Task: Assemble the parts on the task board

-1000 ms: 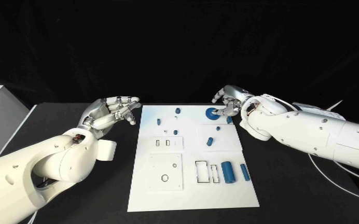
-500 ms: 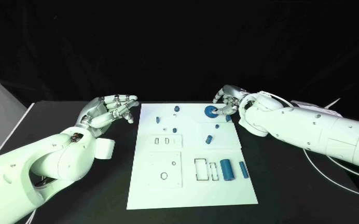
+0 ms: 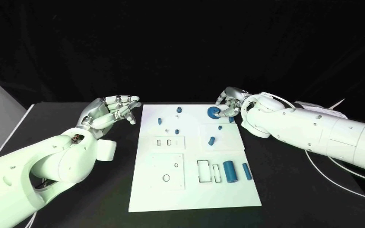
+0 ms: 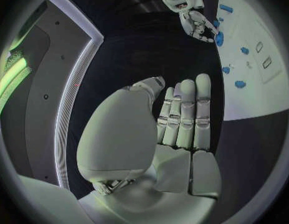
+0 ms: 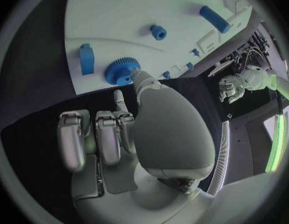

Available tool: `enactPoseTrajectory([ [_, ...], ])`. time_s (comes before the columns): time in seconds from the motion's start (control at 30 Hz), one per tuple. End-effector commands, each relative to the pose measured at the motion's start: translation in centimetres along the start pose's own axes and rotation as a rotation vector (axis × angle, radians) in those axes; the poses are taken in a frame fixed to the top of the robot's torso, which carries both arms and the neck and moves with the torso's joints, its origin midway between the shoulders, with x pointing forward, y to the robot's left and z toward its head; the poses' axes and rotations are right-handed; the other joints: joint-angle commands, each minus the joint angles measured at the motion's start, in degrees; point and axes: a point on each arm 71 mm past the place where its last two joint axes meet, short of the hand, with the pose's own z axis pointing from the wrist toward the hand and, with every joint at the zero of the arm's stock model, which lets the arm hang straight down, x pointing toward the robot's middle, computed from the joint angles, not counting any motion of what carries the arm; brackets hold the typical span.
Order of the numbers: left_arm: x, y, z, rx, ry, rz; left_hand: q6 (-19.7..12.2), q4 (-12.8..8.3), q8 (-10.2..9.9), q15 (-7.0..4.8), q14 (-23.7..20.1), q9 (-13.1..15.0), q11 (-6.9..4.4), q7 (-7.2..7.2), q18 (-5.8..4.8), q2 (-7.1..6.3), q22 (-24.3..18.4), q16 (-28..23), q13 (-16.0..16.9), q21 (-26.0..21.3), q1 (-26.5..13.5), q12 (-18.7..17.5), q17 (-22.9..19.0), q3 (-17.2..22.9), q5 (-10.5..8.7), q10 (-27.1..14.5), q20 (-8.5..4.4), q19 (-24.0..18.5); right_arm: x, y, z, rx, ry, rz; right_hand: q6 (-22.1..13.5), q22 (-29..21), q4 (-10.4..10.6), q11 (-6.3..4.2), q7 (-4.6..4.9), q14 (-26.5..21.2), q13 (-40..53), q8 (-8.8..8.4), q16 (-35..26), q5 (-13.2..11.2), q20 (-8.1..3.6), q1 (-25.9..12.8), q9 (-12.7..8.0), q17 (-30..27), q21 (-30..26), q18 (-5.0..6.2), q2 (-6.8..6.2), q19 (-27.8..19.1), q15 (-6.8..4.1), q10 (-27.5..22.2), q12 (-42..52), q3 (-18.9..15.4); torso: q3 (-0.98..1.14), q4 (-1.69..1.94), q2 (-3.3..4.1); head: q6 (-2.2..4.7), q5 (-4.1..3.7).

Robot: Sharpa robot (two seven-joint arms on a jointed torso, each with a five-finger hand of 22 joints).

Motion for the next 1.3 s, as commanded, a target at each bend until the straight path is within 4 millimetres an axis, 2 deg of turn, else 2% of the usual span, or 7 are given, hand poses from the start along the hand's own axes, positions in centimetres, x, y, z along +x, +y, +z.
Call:
enactPoseTrajectory([
  [0.03,0.3,-0.1,0.0,0.007,0.02,-0.001,-0.45,-0.06,0.32,0.02,-0.25,0.05,0.12,0.0,0.34,0.05,0.05,0.3,0.08,0.31,-0.49,0.26,0.03,0.38,-0.22,-0.29,-0.06,-0.28,0.3,0.1,0.1,0.006,0.028,-0.003,-0.25,12.41,0.01,0.23,-0.21,5.97,15.06,0.23,0.2,0.2,0.59,-0.54,0.07,15.04,0.33,-1.01,0.13,5.01,0.34,5.96,0.12,-0.26,0.01,0.04,0.02,-0.11,-0.01],
  [0.4,0.3,-0.1,0.0,0.007,0.02,0.0,-0.47,-0.07,0.36,0.03,-0.27,0.1,0.13,0.01,0.35,0.05,0.14,0.36,0.1,0.46,-0.53,0.27,0.01,0.43,-0.22,-0.31,-0.06,-0.39,1.2,0.1,0.3,0.011,0.051,-0.001,-0.14,12.47,0.2,0.22,-0.22,5.97,15.06,0.36,0.2,0.3,0.62,-0.57,0.11,15.04,0.38,-1.02,0.47,5.02,0.35,5.96,0.12,-0.28,0.03,0.13,0.1,-0.27,0.18],
  [0.67,0.2,-0.1,0.0,0.007,0.018,0.001,-0.47,-0.07,0.36,0.03,-0.27,0.1,0.13,0.01,0.35,0.05,0.14,0.36,0.1,0.46,-0.53,0.27,0.01,0.43,-0.22,-0.31,-0.06,-0.39,1.5,-0.1,0.3,0.017,0.063,-0.004,0.48,12.56,0.28,0.13,-0.34,5.97,15.06,0.79,0.2,0.64,0.64,-0.28,0.25,15.04,0.44,-1.04,0.99,5.03,0.31,5.96,0.12,-0.03,0.05,0.0,0.06,-0.53,0.33],
  [0.77,0.2,-0.1,0.0,0.006,0.017,0.001,-0.47,-0.07,0.36,0.03,-0.27,0.1,0.13,0.01,0.35,0.05,0.14,0.36,0.1,0.46,-0.53,0.27,0.01,0.43,-0.22,-0.31,-0.06,-0.39,1.5,-0.2,0.3,0.019,0.063,-0.01,0.74,12.59,0.13,0.05,-0.41,5.97,15.06,0.98,0.2,1.61,0.6,0.24,0.27,15.04,0.47,-1.04,1.3,5.02,0.24,5.96,0.12,0.57,0.07,-0.06,0.02,-0.57,0.43],
  [0.93,0.1,-0.1,0.0,0.003,0.014,0.003,-0.47,-0.08,0.41,0.03,-0.28,0.15,0.12,0.0,0.35,0.18,0.24,0.42,0.13,0.61,-0.53,0.3,-0.01,0.56,-0.19,-0.3,-0.05,-0.5,1.4,-0.1,0.3,0.008,0.049,-0.012,1.48,12.71,-0.26,-0.08,-0.53,5.97,15.06,1.31,0.2,5.46,0.51,1.0,0.2,15.04,0.54,-1.06,1.3,5.03,0.12,5.96,0.12,2.76,0.06,-0.03,0.02,-0.49,0.44],
  [1.13,0.1,0.0,0.0,0.002,0.013,0.003,-0.47,-0.08,0.41,0.03,-0.28,0.15,0.12,0.0,0.35,0.18,0.24,0.42,0.13,0.61,-0.53,0.3,-0.01,0.56,-0.19,-0.3,-0.05,-0.5,1.0,0.8,0.1,-0.058,-0.029,-0.017,3.38,12.87,-1.59,-0.6,-1.12,5.97,15.06,2.05,0.2,5.43,0.14,2.32,0.18,15.04,0.65,-1.09,1.45,5.06,-0.36,5.96,0.12,7.61,0.06,0.0,-0.05,-0.4,0.49],
  [1.3,0.1,0.0,0.0,0.002,0.013,0.003,-0.47,-0.08,0.41,0.03,-0.28,0.15,0.12,0.0,0.35,0.18,0.24,0.42,0.13,0.61,-0.53,0.3,-0.01,0.56,-0.19,-0.3,-0.05,-0.5,0.7,1.9,-0.3,-0.129,-0.107,-0.023,4.95,13.02,-2.3,-1.07,-1.66,5.97,15.06,2.9,0.2,5.2,-0.23,1.96,0.42,15.04,0.75,-1.12,1.29,5.12,-0.79,5.96,0.12,9.9,0.03,-0.02,-0.07,-0.12,0.54],
])
